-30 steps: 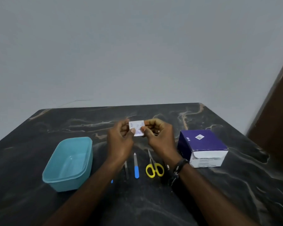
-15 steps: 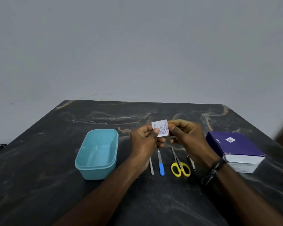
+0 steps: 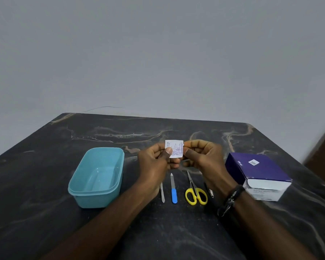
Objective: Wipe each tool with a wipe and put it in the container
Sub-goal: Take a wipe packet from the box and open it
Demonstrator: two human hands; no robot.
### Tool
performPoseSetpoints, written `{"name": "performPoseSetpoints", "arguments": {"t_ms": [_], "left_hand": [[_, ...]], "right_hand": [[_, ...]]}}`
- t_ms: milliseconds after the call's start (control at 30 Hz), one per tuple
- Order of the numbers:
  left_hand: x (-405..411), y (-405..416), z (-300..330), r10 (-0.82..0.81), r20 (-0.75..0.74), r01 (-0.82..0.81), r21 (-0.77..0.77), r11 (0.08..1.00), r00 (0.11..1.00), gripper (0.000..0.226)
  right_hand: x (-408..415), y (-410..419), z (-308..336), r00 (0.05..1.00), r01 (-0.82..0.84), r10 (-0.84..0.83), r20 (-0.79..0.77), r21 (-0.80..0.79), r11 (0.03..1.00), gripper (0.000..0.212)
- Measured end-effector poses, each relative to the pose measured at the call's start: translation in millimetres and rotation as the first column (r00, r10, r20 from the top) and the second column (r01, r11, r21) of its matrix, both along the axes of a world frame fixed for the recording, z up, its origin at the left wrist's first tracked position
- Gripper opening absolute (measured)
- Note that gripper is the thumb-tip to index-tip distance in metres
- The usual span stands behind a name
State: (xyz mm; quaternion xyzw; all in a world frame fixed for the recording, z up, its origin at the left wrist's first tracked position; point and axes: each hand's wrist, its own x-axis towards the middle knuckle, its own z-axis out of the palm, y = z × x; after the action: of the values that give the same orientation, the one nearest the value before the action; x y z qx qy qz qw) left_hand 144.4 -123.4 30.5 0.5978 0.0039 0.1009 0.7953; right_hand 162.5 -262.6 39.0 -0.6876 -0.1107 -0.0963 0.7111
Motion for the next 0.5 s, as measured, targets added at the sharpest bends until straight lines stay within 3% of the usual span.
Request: {"name": "performPoseSetpoints", "arguments": {"t_ms": [300, 500], "left_hand": [[-0.8, 0.8, -0.5, 0.096, 0.066, -0.101, 0.067, 0.993, 0.993, 0.015], [-2.3, -0.5, -3.9, 0.092, 0.122, -0.102, 0.075, 0.992, 0.988, 0.015]], "right_hand": [[1.6, 0.2, -3.8, 0.994, -0.099, 0.098, -0.038, -0.033, 0.995, 0.015], [2.5, -0.1, -0.5, 0.98, -0.136, 0.146, -0.134, 0.078, 0.988, 0.015]]}}
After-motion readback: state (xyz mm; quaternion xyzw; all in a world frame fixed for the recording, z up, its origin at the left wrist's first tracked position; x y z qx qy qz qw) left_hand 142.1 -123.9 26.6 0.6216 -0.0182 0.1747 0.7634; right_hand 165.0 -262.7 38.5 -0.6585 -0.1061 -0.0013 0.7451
